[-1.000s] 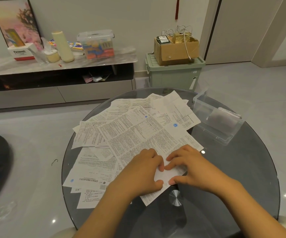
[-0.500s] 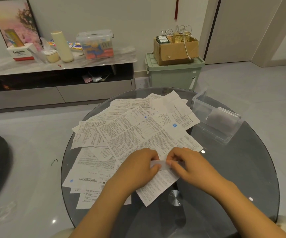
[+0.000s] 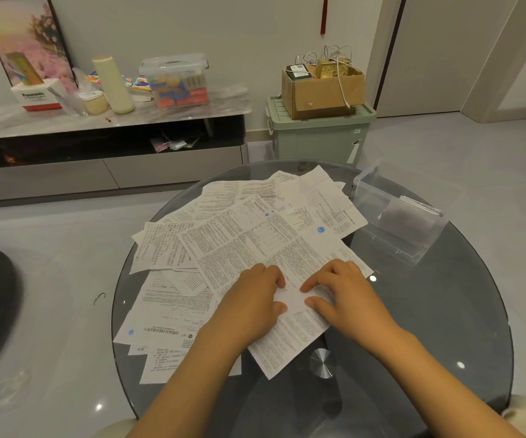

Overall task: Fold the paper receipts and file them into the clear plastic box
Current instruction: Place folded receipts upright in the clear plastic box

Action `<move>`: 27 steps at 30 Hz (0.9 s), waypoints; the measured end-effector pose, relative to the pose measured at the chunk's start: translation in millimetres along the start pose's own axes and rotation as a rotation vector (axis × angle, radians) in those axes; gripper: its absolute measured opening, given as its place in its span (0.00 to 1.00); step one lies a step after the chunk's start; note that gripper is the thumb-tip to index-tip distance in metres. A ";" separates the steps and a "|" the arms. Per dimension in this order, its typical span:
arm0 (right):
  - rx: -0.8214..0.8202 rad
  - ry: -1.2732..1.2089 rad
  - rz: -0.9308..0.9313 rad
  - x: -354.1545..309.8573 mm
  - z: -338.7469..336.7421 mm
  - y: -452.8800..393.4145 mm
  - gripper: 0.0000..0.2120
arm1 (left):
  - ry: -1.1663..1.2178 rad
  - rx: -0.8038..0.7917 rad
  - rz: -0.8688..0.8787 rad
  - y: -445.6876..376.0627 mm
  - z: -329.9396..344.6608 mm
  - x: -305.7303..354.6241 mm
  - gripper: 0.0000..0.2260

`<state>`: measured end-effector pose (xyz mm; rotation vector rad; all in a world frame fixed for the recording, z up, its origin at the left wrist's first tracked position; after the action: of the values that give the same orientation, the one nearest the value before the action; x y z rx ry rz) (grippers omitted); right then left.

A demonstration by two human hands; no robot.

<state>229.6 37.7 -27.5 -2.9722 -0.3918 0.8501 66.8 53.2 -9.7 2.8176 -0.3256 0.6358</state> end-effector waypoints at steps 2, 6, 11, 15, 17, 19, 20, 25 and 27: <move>0.006 0.007 -0.014 -0.4 -1.2 -0.1 0.10 | 0.038 -0.020 -0.034 -0.4 0.1 0.4 0.13; -0.036 0.067 -0.132 -2.2 -2.6 -0.7 0.13 | 0.095 -0.062 -0.085 -2.1 -1.5 0.4 0.09; -0.080 0.076 -0.195 0.7 -6.9 0.5 0.19 | 0.185 -0.030 -0.114 -3.4 -6.6 0.1 0.03; 0.045 0.033 -0.270 -3.5 -12.2 1.2 0.16 | 0.608 -0.076 -0.226 -1.2 -10.9 4.8 0.02; 0.105 0.010 -0.277 -5.6 -17.5 2.9 0.18 | 0.786 -0.085 -0.269 -1.9 -15.0 8.5 0.04; 0.173 -0.008 -0.269 -6.4 -25.6 4.8 0.18 | 0.922 -0.087 -0.286 -4.2 -19.5 14.2 0.05; 0.215 -0.002 -0.276 -6.8 -29.2 5.6 0.17 | 0.978 -0.094 -0.292 -4.8 -20.9 16.8 0.05; 0.407 0.074 -0.319 -8.7 -49.5 7.3 0.12 | 1.117 -0.183 -0.273 -7.5 -25.8 37.0 0.04; 0.457 0.100 -0.298 -6.3 -62.3 6.6 0.11 | 1.161 -0.216 -0.258 -13.2 -31.6 48.7 0.06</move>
<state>258.6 32.5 28.2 -2.4462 -0.5356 0.6500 100.8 66.4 37.3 1.8094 0.1803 1.8181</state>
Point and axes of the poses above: each hand's wrist, its own y-axis away from the middle knuckle, its own z-axis out of the palm, x = y × z, the point moved 2 cm from there along -y, towards the middle knuckle, and after that the axes turned 4 degrees about -z, right-handed, at the moved point
